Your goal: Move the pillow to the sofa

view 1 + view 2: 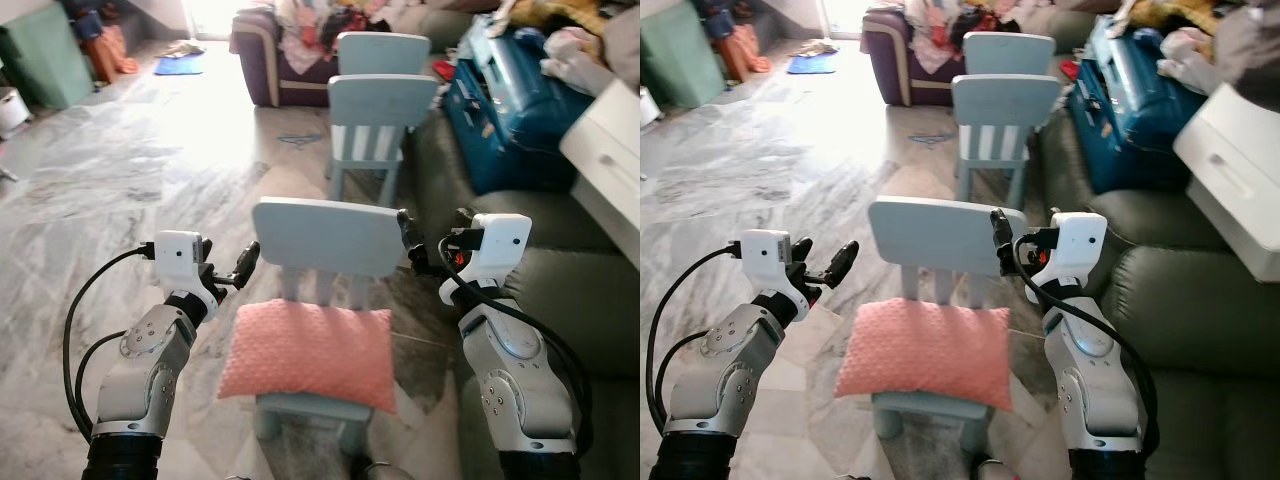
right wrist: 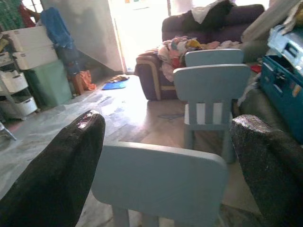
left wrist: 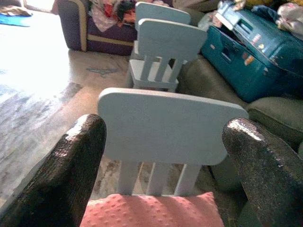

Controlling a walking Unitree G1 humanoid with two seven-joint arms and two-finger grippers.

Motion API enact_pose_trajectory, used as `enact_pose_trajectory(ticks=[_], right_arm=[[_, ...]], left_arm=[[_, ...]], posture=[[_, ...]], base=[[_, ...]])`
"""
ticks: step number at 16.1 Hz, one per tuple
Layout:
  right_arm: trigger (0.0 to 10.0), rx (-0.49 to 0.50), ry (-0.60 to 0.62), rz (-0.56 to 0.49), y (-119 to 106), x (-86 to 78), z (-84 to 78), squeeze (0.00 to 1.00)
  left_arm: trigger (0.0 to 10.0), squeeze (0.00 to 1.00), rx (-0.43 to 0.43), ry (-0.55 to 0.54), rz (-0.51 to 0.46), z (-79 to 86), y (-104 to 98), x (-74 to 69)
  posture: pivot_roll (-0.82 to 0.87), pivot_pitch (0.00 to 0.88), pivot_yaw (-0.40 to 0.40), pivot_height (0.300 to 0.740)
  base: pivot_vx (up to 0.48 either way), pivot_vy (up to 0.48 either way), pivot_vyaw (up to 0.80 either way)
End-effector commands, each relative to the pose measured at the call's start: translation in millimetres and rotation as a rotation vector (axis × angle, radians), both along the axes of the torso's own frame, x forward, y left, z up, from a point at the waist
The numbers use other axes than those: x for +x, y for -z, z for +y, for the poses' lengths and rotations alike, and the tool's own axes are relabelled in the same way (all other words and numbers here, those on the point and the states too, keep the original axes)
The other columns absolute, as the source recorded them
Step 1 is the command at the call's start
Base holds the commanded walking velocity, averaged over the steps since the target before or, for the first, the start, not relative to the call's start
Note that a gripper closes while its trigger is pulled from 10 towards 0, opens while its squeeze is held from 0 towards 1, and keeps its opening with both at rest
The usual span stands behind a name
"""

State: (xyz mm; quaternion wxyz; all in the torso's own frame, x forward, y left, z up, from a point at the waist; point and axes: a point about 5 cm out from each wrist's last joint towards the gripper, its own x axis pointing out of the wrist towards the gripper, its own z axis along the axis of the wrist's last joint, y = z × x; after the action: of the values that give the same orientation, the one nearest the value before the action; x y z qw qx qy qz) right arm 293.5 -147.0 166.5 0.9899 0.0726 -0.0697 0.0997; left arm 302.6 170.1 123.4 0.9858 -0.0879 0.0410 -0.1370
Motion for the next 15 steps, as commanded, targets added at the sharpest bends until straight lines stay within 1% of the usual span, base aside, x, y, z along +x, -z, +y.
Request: enact_pose_trajectory(ticks=[1,15], right_arm=[[10.0,-0.003,0.003,-0.004,-1.2,0.9,-0.6,0.0],[10.0,-0.002,-0.001,0.002,-0.2,0.3,0.0,0.0]], left_arm=[[10.0,0.0,0.011,-0.01,0.015,1.8,1.5,0.5],[10.0,0.0,0.009,-0.012,0.034,1.6,6.5,-3.5]], posture=[[-0.12,0.115,0.006,0.74],[-0.12,0.123,0.003,0.74]], base=[[0.0,0.0,0.0],[0.0,0.0,0.0]])
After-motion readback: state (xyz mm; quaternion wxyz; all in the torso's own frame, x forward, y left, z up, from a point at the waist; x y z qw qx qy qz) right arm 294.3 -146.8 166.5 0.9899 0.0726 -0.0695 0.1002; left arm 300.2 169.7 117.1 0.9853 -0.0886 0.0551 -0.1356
